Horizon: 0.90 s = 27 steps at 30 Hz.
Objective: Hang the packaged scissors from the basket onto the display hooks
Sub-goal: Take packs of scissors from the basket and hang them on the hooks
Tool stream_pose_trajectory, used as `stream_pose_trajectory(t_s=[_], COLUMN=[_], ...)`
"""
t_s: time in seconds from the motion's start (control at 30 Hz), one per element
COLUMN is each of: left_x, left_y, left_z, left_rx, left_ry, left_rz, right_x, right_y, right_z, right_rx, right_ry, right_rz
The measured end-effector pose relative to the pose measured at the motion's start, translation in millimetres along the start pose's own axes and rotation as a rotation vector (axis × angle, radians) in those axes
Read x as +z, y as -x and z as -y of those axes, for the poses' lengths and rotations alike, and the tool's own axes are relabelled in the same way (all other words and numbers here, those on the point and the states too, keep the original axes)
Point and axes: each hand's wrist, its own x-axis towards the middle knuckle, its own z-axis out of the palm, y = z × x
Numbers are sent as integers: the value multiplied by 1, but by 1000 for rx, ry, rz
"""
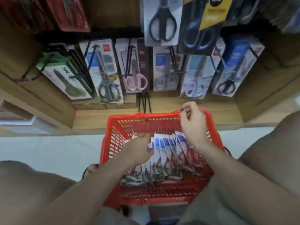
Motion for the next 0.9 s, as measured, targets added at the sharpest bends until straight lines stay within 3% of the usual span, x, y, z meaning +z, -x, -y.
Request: stream_pose_trajectory(t_s=[0.07, 0.13, 0.27, 0.37, 0.53, 0.7, 0.83, 0.9], left_x=[28, 48, 78, 101, 121, 126, 128, 132], left_y=[-14, -28, -52, -62, -65, -72, -78, -80], left_z=[4, 5, -10, -30, -51, -47, -40, -37], left_rx=[-85, -165, -271, -296, -294, -293, -346, -360], left_ry=[59, 161, 466, 651, 760, 897, 956, 975], left_rz=[150, 243, 254, 260, 307, 334, 265, 249], right_x=[5, 14, 12, 7, 8, 11, 17, 17], right_y=[10, 18, 40, 52, 55, 57, 60, 63], right_z=[-32, -64, -116, -133, -142, -144, -144, -148], right_rx=[124, 304, 576, 745, 928, 918, 887, 898], right_ry=[97, 226, 400, 369, 207, 83, 26, 49], right_rz=[96, 331, 585, 595, 647, 597, 605, 531])
